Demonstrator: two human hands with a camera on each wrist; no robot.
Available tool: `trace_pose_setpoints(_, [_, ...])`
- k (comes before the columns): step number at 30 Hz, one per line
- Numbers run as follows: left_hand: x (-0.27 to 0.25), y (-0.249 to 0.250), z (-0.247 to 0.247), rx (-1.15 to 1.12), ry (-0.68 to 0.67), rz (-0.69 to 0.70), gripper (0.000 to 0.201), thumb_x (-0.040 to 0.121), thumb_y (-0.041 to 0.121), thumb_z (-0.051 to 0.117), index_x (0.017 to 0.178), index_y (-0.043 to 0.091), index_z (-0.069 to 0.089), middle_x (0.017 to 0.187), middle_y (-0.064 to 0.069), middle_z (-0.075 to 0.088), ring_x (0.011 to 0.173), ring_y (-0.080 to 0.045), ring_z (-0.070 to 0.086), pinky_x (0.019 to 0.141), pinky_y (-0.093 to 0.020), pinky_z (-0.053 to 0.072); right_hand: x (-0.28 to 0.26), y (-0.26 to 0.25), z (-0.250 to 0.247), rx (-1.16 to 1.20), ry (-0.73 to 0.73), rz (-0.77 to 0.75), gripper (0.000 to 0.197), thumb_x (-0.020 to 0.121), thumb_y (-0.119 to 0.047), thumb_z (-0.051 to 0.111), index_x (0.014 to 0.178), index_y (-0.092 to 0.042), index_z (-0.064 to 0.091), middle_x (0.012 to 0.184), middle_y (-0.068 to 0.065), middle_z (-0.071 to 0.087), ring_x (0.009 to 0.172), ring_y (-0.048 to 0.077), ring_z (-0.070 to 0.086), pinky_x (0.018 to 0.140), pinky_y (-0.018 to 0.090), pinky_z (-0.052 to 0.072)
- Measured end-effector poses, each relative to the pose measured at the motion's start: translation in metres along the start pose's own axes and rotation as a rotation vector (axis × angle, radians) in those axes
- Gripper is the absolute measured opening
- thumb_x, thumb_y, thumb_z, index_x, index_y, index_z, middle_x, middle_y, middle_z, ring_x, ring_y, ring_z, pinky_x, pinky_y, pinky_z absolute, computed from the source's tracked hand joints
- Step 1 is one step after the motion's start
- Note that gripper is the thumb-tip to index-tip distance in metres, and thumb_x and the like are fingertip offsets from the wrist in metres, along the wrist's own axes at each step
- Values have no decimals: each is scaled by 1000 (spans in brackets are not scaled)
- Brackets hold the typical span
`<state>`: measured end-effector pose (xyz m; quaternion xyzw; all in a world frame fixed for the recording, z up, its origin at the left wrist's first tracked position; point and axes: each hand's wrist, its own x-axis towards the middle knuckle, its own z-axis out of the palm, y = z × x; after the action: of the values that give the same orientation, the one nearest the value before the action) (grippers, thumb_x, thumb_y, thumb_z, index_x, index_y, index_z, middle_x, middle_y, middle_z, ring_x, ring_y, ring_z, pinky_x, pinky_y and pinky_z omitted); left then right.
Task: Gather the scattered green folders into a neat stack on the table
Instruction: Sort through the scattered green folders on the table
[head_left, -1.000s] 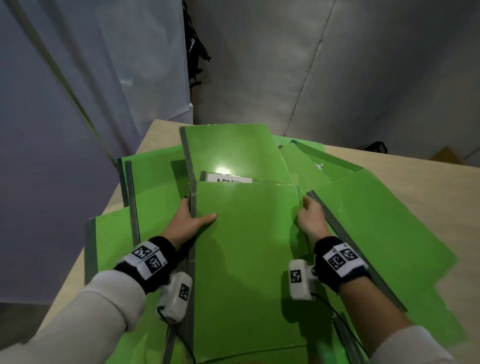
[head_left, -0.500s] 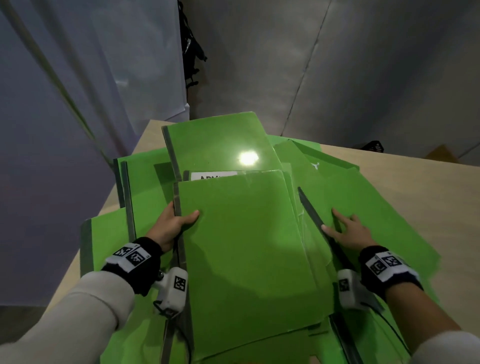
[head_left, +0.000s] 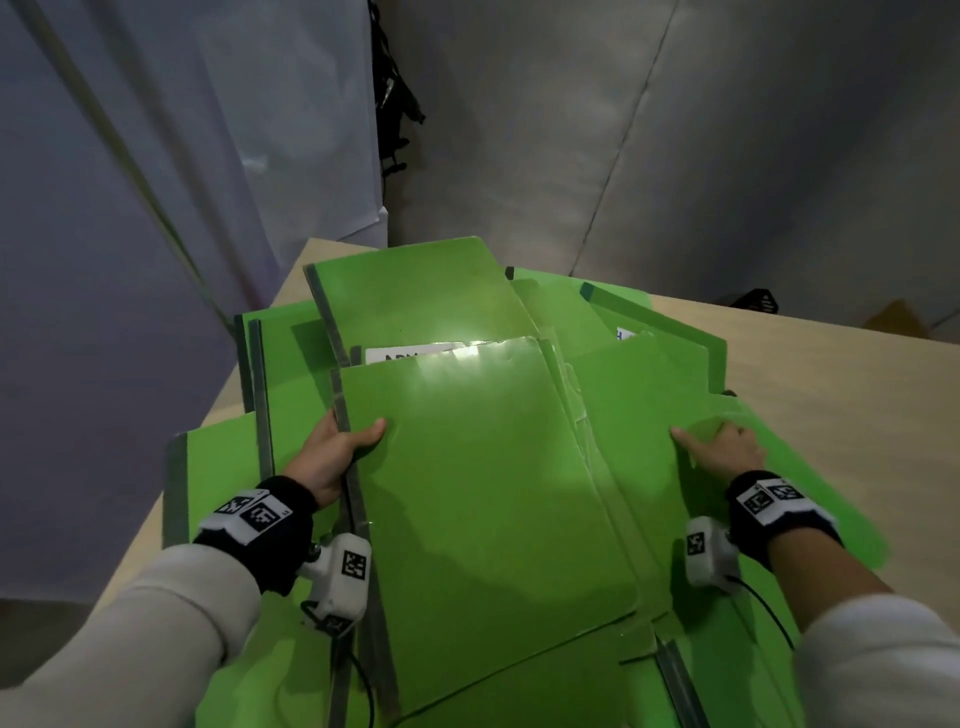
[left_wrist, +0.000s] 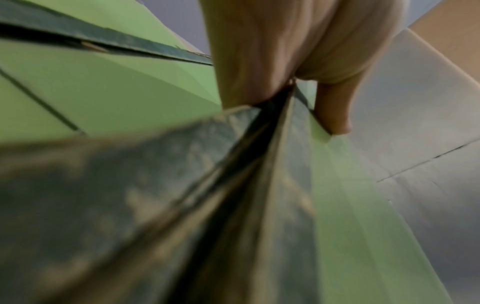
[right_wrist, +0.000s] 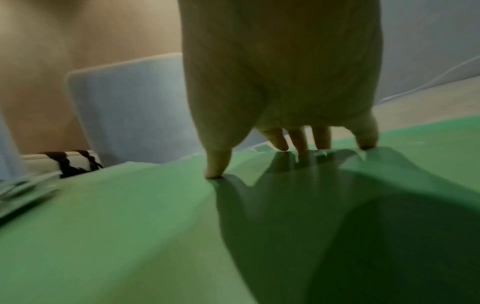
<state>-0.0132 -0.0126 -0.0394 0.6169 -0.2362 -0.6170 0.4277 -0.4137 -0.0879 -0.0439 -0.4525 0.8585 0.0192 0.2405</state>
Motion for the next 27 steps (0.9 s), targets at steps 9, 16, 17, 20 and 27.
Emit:
trace_pose_setpoints(9, [0,-5,6,-6,31,15,48,90,3,52,136,10,40,133,-18,55,121,-35,54,105,-52,39,-42,-29,27,9,-56,-269,49,93,-36,47,127,-1,40,136,25,39,121,39,48,105,48,39])
trace_pose_setpoints(16, [-5,-8,8,-15,35,45,52,90,0,52,138,11,36,128,-13,56,112,-31,56,100,-47,43,-94,-49,59,55,-203,-338,31,95,-3,36,126,-3,38,101,14,57,82,23,56,70,28,51])
trace_pose_setpoints(17, [-6,-9,7,-14,36,42,53,90,1,53,139,11,36,130,-14,56,114,-32,56,102,-49,42,-102,-48,60,88,-248,-329,34,96,-3,34,129,-2,36,102,15,58,85,23,57,69,27,49])
trace_pose_setpoints(20, [-6,-10,5,2,39,29,56,88,2,55,140,12,36,133,-16,55,119,-34,55,105,-52,40,-114,-41,53,192,-300,-325,37,99,-8,28,135,-1,35,120,17,56,86,16,53,67,24,44])
trace_pose_setpoints(27, [-13,-10,6,36,6,97,59,86,-3,56,139,9,33,136,-15,51,119,-31,53,106,-45,40,-116,-43,34,306,-319,-294,30,96,-27,42,104,-3,57,103,22,63,87,25,60,90,43,50])
